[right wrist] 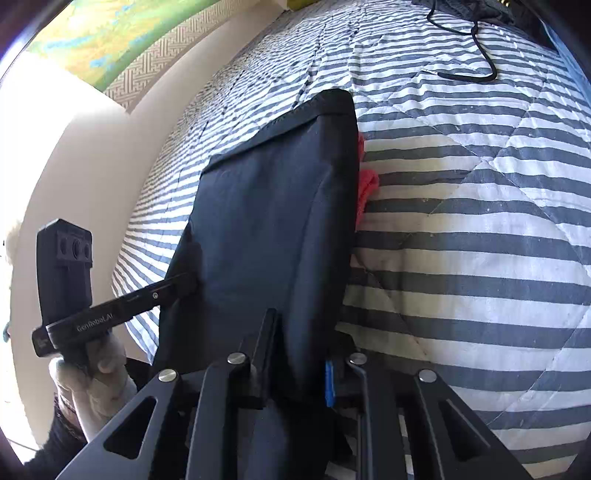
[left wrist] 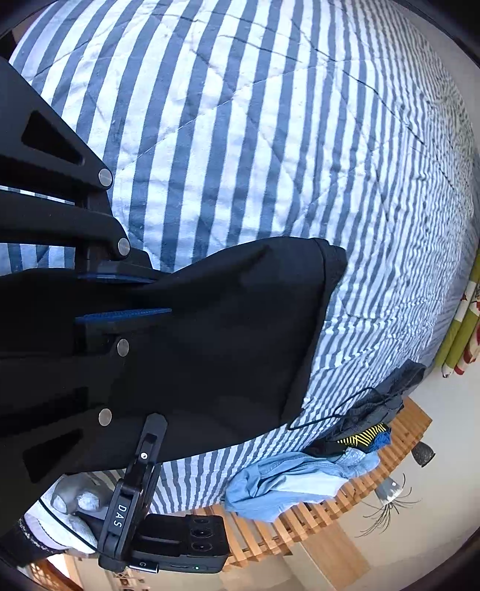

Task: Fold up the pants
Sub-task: 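Lift the folded trousers with both grippers and carry them along the bed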

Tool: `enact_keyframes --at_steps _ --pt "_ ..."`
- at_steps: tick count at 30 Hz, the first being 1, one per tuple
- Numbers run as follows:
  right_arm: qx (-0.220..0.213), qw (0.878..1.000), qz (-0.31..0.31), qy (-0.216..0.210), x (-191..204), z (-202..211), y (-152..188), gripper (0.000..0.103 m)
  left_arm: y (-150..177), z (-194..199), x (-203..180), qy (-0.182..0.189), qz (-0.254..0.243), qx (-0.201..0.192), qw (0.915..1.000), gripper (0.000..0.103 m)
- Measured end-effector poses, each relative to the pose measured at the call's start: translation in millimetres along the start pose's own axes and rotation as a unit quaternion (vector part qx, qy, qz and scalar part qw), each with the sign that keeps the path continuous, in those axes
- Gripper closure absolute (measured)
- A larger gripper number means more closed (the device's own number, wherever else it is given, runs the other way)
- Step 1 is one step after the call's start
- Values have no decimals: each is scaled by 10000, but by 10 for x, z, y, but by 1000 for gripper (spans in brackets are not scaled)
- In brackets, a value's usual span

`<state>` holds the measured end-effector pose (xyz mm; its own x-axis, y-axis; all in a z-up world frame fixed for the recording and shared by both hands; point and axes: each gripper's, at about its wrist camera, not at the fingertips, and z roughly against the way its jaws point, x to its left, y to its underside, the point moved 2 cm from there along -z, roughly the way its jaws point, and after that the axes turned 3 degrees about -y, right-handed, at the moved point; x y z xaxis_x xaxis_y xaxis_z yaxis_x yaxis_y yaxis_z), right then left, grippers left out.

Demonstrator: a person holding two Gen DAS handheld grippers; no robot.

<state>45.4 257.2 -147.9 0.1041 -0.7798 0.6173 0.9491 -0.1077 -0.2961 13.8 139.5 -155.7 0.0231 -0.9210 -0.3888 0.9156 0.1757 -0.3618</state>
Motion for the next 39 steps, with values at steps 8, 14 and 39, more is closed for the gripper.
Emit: enact_keyframes --at_steps 8,14,39 --pt "-212 9985 481 -171 855 -112 -521 91 -763 744 627 -398 16 -719 9966 93" --pt "-382 9940 923 -455 1857 -787 -1244 92 -1424 1296 1573 -1141 149 -1180 9863 93" --pt "56 9941 1075 156 3681 -4104 -2710 69 -2874 1268 4981 -2928 1509 -1444 9331 64"
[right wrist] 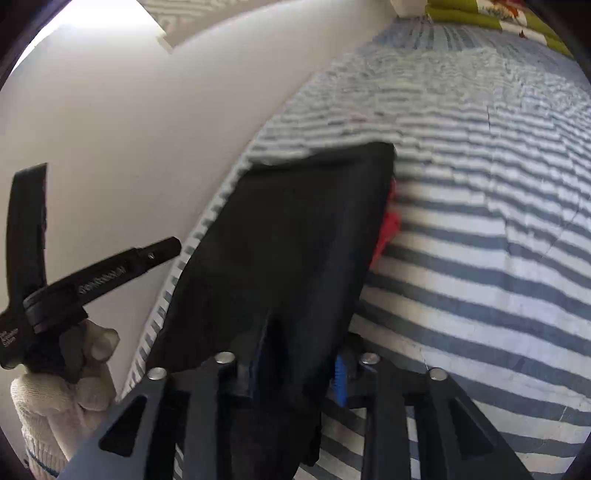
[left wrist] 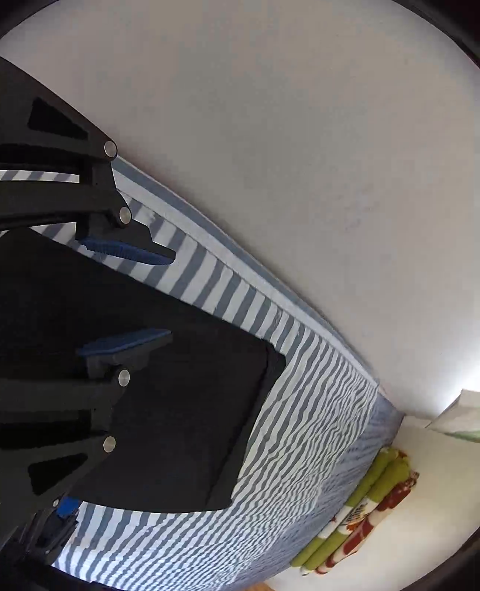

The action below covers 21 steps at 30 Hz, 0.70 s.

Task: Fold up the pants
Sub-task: 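Lift the folded trousers with both grippers and carry them along the bed, then lay the folded trousers on the bed and open both grippers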

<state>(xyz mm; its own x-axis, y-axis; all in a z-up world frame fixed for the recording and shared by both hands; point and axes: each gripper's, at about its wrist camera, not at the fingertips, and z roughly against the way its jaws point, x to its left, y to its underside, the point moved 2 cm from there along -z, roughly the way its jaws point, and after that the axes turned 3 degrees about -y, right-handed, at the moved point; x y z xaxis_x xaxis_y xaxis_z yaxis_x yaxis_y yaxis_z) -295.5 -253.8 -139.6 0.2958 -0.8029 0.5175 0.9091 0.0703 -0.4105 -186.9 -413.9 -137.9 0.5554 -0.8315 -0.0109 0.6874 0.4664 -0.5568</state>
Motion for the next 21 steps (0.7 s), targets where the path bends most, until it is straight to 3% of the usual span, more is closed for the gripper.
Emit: enact_keyframes --at_steps 3,5,9,12,15,21 --pt "-298 9993 154 173 -68 168 89 69 266 168 -85 68 -282 -130 9995 64" --pt "-420 9977 458 288 -41 296 157 69 457 168 -211 195 -543 63 9983 64" --pt "-265 9941 962 436 64 547 441 69 816 142 -382 -98 -871 318 9956 64" --pt "-212 9913 1161 588 18 779 595 69 1001 265 -389 -13 -673 479 9966 63" --pt "-134 9921 1086 611 -98 1118 801 69 1218 560 -397 26 -503 532 9973 63" --pt "-159 9898 1163 810 -332 1879 1203 69 1718 1522 -779 120 -571 91 9983 63"
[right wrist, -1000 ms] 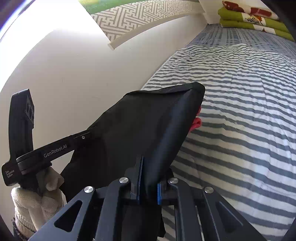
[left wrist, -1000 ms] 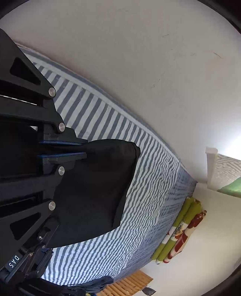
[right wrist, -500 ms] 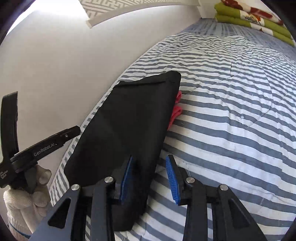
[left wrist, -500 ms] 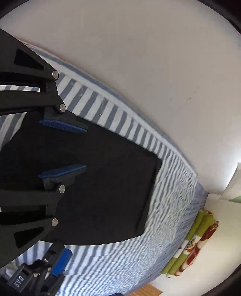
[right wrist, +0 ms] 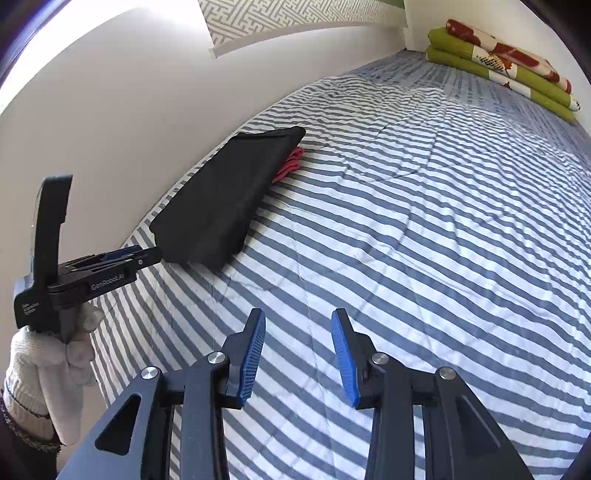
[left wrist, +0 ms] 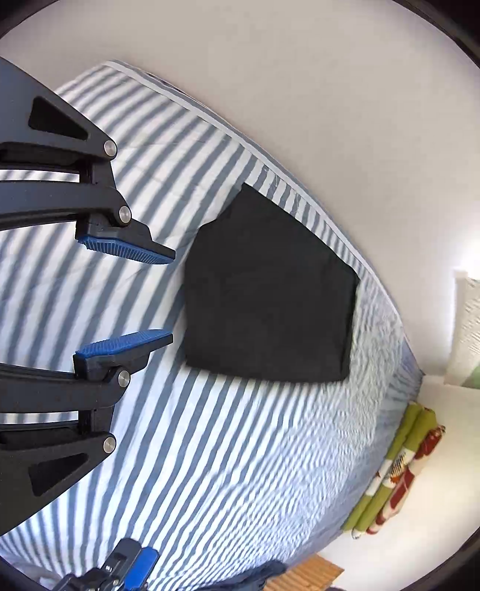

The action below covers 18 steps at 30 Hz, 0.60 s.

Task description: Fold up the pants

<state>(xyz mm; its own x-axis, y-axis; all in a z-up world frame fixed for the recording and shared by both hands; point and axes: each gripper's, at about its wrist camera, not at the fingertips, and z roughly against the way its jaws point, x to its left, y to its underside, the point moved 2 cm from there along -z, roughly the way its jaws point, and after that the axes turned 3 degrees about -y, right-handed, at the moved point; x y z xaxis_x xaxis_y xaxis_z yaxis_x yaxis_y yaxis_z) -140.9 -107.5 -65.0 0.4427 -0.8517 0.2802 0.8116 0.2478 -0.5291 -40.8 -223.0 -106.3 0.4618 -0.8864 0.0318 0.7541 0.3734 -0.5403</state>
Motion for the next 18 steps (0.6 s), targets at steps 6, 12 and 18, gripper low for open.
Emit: enact_keyframes --at_steps 6,12,18 --pt "-297 9988 354 150 -96 805 550 64 579 1039 -699 231 -36 -444 9987 57" --pt "-596 9976 334 109 -311 1511 1072 59 1185 2112 -1322 444 -174 -927 9946 52" --pt "-990 9939 467 131 -425 2089 1437 49 1716 2817 -1734 491 -208 -1199 9914 44"
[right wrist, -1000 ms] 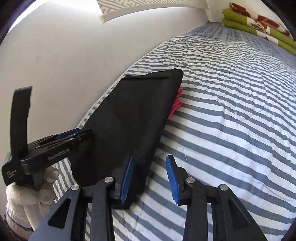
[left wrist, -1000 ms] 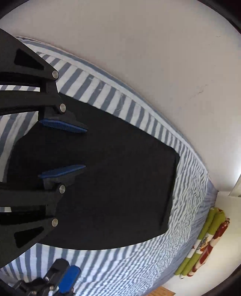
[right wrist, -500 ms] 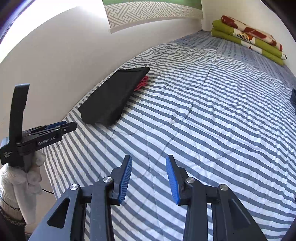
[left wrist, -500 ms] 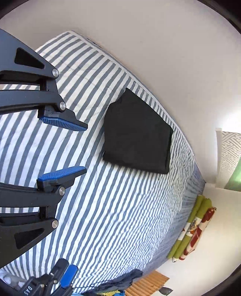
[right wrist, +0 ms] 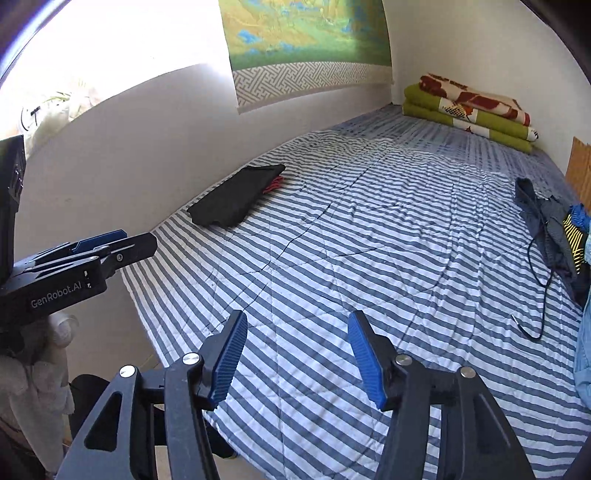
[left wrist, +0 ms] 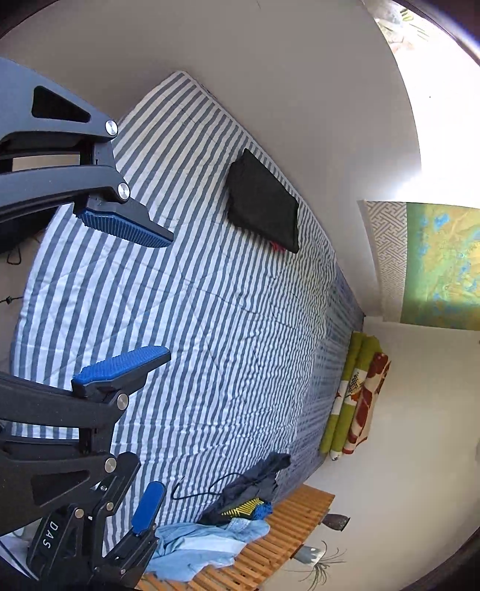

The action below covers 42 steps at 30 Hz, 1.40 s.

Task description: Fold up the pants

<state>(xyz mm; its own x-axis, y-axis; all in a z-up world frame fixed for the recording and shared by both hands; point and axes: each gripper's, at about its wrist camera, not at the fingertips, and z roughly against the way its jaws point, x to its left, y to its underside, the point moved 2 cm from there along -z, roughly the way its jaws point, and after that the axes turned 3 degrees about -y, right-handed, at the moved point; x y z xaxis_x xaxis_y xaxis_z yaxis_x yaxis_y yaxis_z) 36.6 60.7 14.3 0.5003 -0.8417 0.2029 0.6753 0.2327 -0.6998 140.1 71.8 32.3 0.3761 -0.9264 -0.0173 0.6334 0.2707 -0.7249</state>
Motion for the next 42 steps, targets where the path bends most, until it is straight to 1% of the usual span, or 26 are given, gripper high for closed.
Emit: enact_keyframes --at_steps 3,5,7,9,12,15,19,25,34,42 --pt "-230 9997 -30 -8 -14 261 132 47 217 251 -159 35 14 9 10000 43" --pt "-357 9993 -67 46 -18 404 228 46 327 409 -248 0 -41 -10 10000 35" --pt "-432 9990 -83 119 -17 533 335 44 386 545 -303 -140 -109 -142 9997 27" --pt "-463 9987 -76 212 -12 639 423 44 417 678 -321 -167 -96 -283 9994 26" --pt "-564 9975 -94 403 -32 845 523 44 439 827 -364 -52 -79 -352 9993 20" --pt "-673 9961 -178 535 -83 989 575 44 469 925 -425 -22 -175 -422 9990 16" --pt "-774 9937 -359 728 -159 1092 614 43 465 919 -438 84 -187 -416 9989 14" --pt "-685 9934 -319 863 -133 1053 660 42 477 786 -303 103 -145 -324 9993 14" --pt "-626 9945 -117 826 27 933 628 42 493 695 -118 -4 -63 -244 9997 14" --pt "-598 9944 -163 854 -6 907 638 42 476 620 -103 26 -94 -202 9997 14"
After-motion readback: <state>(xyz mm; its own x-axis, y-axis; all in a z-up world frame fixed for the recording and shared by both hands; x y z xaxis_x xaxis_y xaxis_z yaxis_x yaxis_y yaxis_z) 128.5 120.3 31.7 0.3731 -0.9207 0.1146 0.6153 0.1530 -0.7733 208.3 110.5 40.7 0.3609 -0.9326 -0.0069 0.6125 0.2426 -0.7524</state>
